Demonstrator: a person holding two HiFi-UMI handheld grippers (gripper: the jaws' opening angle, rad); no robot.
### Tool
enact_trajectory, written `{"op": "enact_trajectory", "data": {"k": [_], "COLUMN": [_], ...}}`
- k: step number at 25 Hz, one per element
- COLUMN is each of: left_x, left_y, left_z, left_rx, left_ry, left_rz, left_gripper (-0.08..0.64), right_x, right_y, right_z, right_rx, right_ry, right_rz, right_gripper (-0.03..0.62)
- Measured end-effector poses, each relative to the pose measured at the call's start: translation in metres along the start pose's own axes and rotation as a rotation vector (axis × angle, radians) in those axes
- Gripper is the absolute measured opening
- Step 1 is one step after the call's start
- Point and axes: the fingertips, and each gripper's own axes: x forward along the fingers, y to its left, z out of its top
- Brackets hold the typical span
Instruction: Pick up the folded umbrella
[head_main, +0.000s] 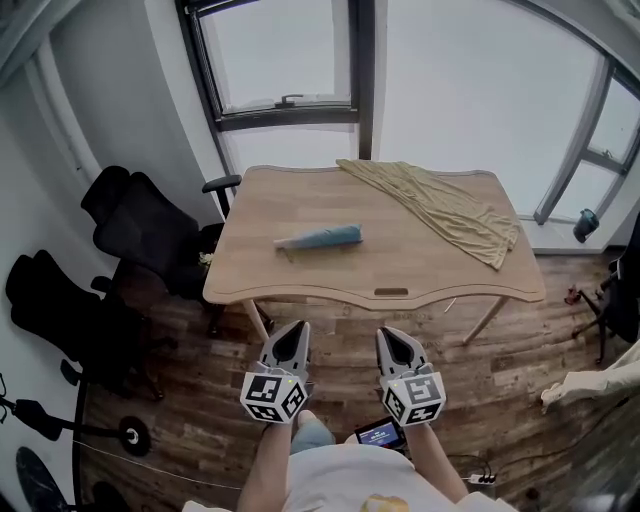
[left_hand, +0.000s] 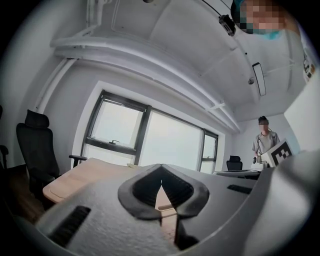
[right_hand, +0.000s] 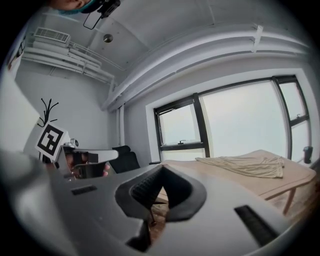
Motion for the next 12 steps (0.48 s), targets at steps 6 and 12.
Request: {"op": "enact_trajectory", "data": {"k": [6, 12], "left_x": [0.014, 0.049], "left_y": [0.007, 0.039], "left_z": [-0.003, -0.011], "left_rx": [-0.008, -0.004], "left_ry": [0.009, 0.017], "left_rz": [0.010, 0.018], "left_gripper": [0.018, 0.018], "right_x": [0.009, 0.052], "right_y": [-0.014, -0.027], "right_z": [-0.003, -0.008], "right_rx": [0.009, 0.019], "right_ry": [0.008, 0.015], "right_rz": [-0.004, -0.005], "right_gripper": [0.009, 0.010]}}
